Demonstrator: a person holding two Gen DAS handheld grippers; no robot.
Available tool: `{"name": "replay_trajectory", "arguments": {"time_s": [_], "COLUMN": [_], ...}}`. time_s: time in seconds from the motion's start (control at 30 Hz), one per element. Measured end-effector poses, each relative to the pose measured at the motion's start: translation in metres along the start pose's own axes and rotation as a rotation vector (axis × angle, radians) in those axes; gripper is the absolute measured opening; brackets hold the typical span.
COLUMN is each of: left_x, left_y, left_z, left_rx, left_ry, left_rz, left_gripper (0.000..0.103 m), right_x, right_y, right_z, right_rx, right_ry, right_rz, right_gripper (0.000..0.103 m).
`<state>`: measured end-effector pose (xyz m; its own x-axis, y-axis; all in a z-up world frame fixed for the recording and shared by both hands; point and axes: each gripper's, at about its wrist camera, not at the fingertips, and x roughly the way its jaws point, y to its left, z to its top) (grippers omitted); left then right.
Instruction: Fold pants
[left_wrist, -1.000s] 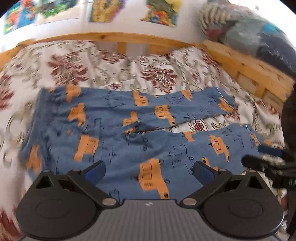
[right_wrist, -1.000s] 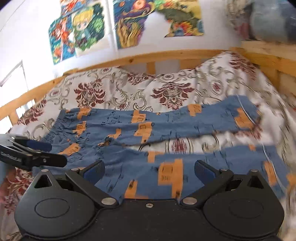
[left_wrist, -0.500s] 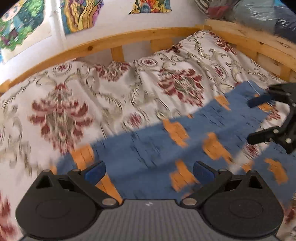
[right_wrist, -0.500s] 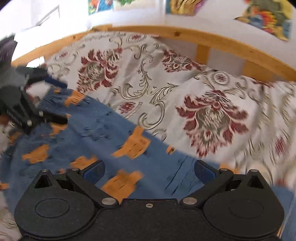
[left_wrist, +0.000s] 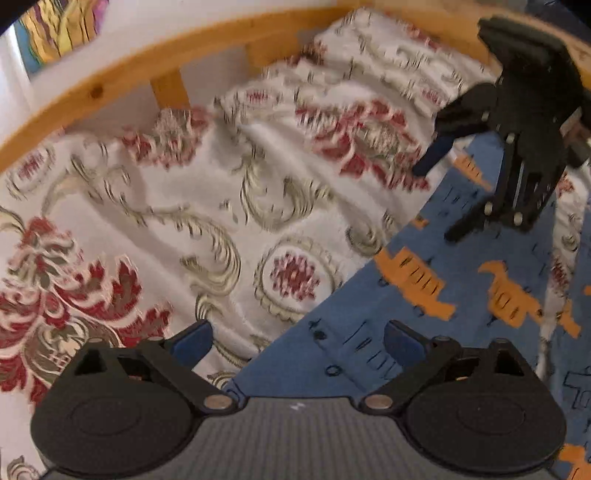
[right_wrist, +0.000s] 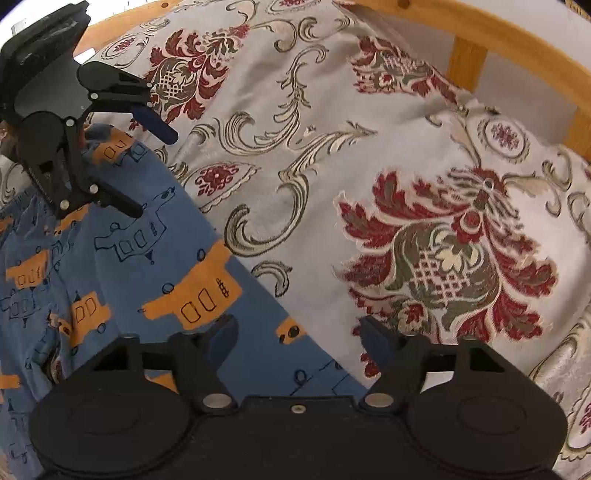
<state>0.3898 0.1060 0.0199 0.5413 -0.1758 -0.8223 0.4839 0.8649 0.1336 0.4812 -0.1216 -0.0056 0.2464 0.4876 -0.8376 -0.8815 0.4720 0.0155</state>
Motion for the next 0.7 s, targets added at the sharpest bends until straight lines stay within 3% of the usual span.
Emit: {"name": "replay_trajectory", "arguments": {"time_s": [0.2,0.33,0.4,0.57,0.63,0.7], "left_x": [-0.002,-0.018,-0.029,-0.041,-0.047,-0.048], "left_y": [0.020,0.041,0.055,0.077,0.080,0.081], "left_z": [-0.006,-0.010,-0.017,-0.034,-0.043,-0.050], "left_rx": [-0.004,0.001,-0.007,-0.048,-0.067,-0.086], "left_ry": [0.053,0.068,0.083,0.147,0.147,0.153], "left_rz": [-0.066,-0.051,-0.042,-0.061,-0.072,-0.062], "left_gripper": [0.090,0.092,0.094,0.092,0.087,0.079], "right_x": [0.006,0.017,0.020,0.026,0.032,0.035], "right_y": [0.010,0.014,0.015,0.028,0.028,0.026], "right_z": [0.001,0.003,0.006,0.019,0.021,0.023], "right_rx": [-0.032,-0.062,-0.054,-0.105,-0.103,-0.080], "right_ry": [0.015,0.041,0.039,0.028,0.033,0.023], "right_rz": [0.030,0.031,0.042,0.052,0.028,0.003], "right_gripper": [0.072,0.072,0.063,0.057,0.049,0.034]}}
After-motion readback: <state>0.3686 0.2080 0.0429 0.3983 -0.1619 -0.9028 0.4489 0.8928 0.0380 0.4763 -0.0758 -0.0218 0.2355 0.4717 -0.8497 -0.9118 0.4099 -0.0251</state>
